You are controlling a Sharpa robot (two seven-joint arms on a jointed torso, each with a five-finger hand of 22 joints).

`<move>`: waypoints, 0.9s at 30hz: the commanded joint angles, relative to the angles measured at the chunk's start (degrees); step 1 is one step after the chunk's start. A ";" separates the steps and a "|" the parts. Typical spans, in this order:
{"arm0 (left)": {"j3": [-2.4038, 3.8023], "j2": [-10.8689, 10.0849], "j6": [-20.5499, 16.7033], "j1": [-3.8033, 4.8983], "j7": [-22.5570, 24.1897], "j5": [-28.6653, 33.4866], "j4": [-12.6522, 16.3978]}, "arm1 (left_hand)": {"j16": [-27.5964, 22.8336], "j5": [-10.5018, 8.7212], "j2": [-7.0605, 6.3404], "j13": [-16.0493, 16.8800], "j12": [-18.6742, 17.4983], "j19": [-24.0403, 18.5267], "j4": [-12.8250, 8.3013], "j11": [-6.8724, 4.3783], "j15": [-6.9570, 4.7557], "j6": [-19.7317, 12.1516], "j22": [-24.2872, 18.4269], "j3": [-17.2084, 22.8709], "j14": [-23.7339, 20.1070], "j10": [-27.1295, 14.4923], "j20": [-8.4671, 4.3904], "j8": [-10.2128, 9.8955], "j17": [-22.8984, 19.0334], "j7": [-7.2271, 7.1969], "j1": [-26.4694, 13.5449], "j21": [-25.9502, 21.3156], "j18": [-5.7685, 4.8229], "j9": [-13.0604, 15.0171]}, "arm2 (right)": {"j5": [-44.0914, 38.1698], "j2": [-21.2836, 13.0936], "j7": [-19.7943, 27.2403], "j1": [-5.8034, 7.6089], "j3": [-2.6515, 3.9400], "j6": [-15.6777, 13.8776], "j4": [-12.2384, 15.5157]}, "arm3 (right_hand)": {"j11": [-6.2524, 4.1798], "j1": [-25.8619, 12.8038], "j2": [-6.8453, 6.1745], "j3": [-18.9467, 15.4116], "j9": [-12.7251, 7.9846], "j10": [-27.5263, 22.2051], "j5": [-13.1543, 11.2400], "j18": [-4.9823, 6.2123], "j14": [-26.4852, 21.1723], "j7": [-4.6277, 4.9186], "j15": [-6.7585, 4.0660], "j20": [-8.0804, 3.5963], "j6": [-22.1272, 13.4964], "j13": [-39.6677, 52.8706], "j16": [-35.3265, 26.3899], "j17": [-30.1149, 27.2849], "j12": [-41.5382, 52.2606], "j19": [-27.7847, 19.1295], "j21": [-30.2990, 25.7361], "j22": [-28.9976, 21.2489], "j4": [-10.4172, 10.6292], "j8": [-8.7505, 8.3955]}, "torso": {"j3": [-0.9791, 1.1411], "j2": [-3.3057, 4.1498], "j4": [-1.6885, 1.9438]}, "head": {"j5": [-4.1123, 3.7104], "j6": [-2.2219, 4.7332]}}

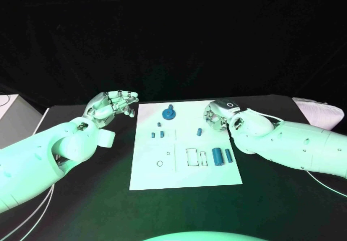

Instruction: Assemble the parts on the task board

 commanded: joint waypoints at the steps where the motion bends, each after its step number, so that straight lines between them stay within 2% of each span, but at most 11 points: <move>1: 0.06 0.15 -0.04 -0.06 0.01 -0.30 -0.03 | 0.23 0.37 0.08 -0.11 -0.22 0.33 -0.32 0.31 0.07 -0.28 -0.07 0.08 0.05 -0.05 -0.13 -0.08 0.06 0.08 0.74 -0.15 0.85 -0.09 | 0.55 -0.18 0.60 0.02 0.16 -6.34 0.72 | -0.24 -0.08 0.49 0.24 0.79 0.54 0.35 -0.75 2.51 0.01 -0.48 0.07 -0.28 0.23 0.31 0.13 0.19 1.28 0.26 0.10 -0.11 0.21 | 0.02 0.00 -0.05 | 0.14 0.06; 7: 0.06 0.24 -0.20 -0.10 -0.02 -0.31 -0.32 | 0.23 0.37 0.07 -0.12 -0.23 0.34 -0.31 0.32 0.08 -0.30 -0.07 0.06 0.05 -0.07 -0.13 -0.09 0.06 0.10 0.72 -0.15 0.85 -0.10 | 1.89 -1.16 1.43 0.05 0.40 -9.05 1.73 | -0.24 -0.30 0.39 0.41 0.95 0.59 0.56 -0.77 2.52 0.01 -0.48 0.07 -0.32 0.23 0.54 0.31 0.16 1.30 0.43 0.30 -0.23 0.34 | 0.01 -0.10 -0.08 | 0.29 0.09; 13: 0.06 0.27 -0.24 -0.14 -0.06 -0.30 -0.48 | 0.23 0.37 0.07 -0.12 -0.23 0.34 -0.31 0.32 0.08 -0.30 -0.07 0.06 0.05 -0.07 -0.13 -0.09 0.06 0.10 0.72 -0.15 0.85 -0.10 | 3.77 -2.64 2.66 0.09 0.70 -10.32 3.79 | -0.24 -0.38 0.37 0.47 1.01 0.61 0.61 -0.78 2.53 0.02 -0.48 0.07 -0.34 0.23 0.63 0.40 0.15 1.30 0.48 0.36 -0.27 0.38 | 0.02 -0.06 -0.13 | 0.30 0.28; 16: 0.06 0.30 -0.26 -0.16 -0.07 -0.27 -0.57 | 0.23 0.37 0.07 -0.12 -0.23 0.34 -0.31 0.32 0.08 -0.30 -0.07 0.06 0.05 -0.07 -0.13 -0.09 0.06 0.10 0.72 -0.15 0.85 -0.10 | 4.54 -3.62 3.05 0.10 0.86 -10.77 5.61 | -0.24 -0.38 0.37 0.47 1.01 0.61 0.61 -0.78 2.53 0.02 -0.48 0.07 -0.34 0.23 0.63 0.40 0.15 1.30 0.48 0.36 -0.27 0.38 | -0.01 -0.04 -0.14 | 0.28 0.34; 22: 0.06 0.40 -0.33 -0.26 -0.06 -0.20 -0.65 | 0.23 0.37 0.07 -0.12 -0.23 0.34 -0.31 0.32 0.08 -0.30 -0.07 0.06 0.05 -0.07 -0.13 -0.09 0.06 0.10 0.72 -0.15 0.85 -0.10 | 5.66 -5.50 3.68 0.10 1.05 -11.16 11.58 | -0.23 -0.42 0.35 0.52 1.06 0.61 0.65 -0.78 2.52 0.03 -0.47 0.07 -0.37 0.22 0.66 0.40 0.13 1.29 0.49 0.38 -0.31 0.41 | -0.04 -0.03 -0.21 | 0.51 0.39; 27: 0.06 0.50 -0.40 -0.39 -0.03 -0.13 -0.60 | 0.23 0.37 0.07 -0.12 -0.23 0.34 -0.31 0.32 0.08 -0.30 -0.07 0.06 0.05 -0.07 -0.13 -0.09 0.06 0.10 0.72 -0.15 0.85 -0.10 | 5.46 -5.19 3.84 -0.14 0.98 -10.23 15.26 | -0.23 -0.44 0.36 0.58 1.09 0.59 0.68 -0.76 2.50 0.05 -0.47 0.08 -0.41 0.22 0.64 0.32 0.11 1.25 0.41 0.29 -0.36 0.42 | -0.06 -0.03 -0.21 | 1.47 0.25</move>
